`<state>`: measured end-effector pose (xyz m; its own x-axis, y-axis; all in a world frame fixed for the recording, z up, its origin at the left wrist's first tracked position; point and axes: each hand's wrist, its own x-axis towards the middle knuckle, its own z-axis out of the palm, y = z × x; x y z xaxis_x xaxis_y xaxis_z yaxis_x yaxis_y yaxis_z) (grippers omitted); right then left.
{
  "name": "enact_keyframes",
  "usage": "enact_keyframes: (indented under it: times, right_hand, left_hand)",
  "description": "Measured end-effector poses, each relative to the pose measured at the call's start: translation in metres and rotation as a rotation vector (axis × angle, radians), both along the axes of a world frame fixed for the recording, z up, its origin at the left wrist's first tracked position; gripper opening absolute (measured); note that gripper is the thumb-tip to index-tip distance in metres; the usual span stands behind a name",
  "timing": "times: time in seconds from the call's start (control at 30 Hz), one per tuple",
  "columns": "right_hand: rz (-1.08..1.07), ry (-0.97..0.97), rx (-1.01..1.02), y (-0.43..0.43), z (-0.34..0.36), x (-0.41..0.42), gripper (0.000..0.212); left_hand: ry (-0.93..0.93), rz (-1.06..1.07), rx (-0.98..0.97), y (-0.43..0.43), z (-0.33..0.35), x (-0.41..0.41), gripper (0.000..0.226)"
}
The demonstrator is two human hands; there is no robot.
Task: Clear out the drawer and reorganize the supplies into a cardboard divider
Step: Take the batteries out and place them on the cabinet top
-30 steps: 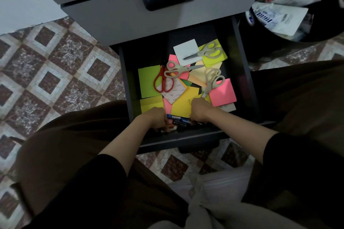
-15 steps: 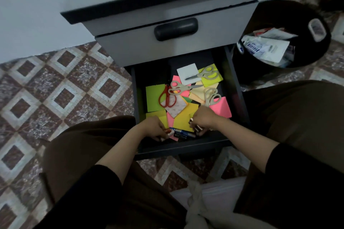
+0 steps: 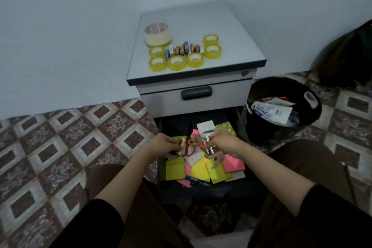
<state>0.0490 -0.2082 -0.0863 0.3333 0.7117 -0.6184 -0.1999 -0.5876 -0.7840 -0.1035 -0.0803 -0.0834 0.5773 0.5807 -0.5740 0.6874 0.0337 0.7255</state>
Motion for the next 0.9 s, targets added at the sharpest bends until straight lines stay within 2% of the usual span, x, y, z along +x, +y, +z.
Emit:
enact_keyframes:
  times: [0.1, 0.27, 0.4, 0.5, 0.6, 0.8, 0.9]
  right_hand:
    - [-0.02, -0.009, 0.075, 0.007, 0.03, 0.011, 0.013]
    - [-0.058, -0.064, 0.122, 0.029, 0.076, 0.033, 0.005]
    - [-0.06, -0.227, 0.153, 0.048, 0.115, 0.056, 0.02]
    - [-0.105, -0.194, 0.25, 0.06, 0.147, 0.073, 0.019]
    - [-0.109, -0.192, 0.294, 0.072, 0.168, 0.089, 0.018]
    - [-0.127, -0.279, 0.271, 0.109, 0.178, 0.115, 0.025]
    - [-0.123, -0.285, 0.233, 0.131, 0.176, 0.128, 0.019]
  left_hand:
    - [-0.083, 0.022, 0.012, 0.002, 0.028, 0.011, 0.007]
    - [-0.196, 0.02, 0.031, 0.015, 0.078, 0.04, 0.01]
    - [-0.211, -0.046, 0.213, 0.03, 0.121, 0.064, 0.011]
    - [-0.249, -0.018, 0.241, 0.046, 0.149, 0.082, 0.022]
    - [-0.283, 0.058, 0.215, 0.063, 0.169, 0.099, 0.011]
    - [-0.255, 0.139, 0.213, 0.101, 0.184, 0.132, 0.012]
    - [-0.184, 0.141, 0.254, 0.124, 0.186, 0.148, 0.016]
